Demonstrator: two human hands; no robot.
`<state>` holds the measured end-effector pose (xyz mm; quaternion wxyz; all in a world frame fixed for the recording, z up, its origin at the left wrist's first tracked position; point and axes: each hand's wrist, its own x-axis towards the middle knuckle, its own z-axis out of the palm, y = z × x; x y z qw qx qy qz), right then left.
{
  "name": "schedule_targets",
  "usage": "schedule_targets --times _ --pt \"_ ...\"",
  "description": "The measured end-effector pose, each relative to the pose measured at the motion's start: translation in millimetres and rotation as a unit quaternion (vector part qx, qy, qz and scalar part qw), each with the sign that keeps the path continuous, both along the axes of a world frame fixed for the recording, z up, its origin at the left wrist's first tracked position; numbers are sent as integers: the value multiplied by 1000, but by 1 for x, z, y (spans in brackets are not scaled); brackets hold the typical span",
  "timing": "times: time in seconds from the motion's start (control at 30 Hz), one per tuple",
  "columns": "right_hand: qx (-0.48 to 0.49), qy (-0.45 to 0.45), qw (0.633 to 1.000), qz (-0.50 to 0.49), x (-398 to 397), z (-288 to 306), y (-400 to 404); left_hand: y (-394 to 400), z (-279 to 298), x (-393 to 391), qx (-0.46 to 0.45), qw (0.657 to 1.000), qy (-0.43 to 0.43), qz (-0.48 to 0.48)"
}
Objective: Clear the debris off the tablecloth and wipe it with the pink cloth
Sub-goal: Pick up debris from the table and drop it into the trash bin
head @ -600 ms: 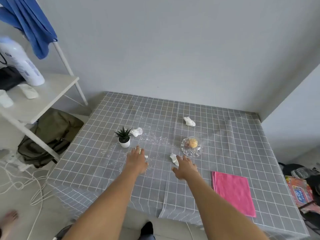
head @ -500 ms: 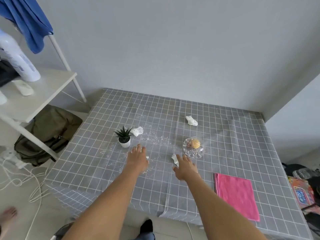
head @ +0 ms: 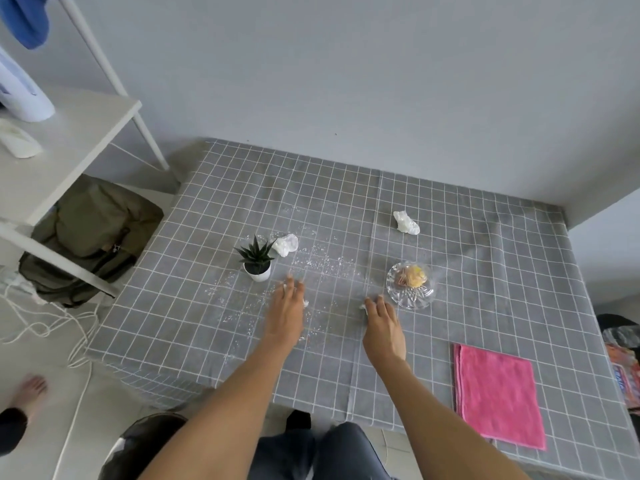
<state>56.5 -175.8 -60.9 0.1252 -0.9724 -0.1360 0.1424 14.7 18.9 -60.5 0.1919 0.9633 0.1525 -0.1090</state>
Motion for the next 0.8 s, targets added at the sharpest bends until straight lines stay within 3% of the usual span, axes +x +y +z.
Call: schedule_targets --times 0.2,0.43,0.8 --pt "30 -37 999 26 35 19 19 -2 11 32 -18 998 -59 18" --pt "51 -76 995 45 106 45 39 13 23 86 3 995 -71 69" --pt "58 -90 994 -1 210 35 25 35 5 125 28 992 -9 119"
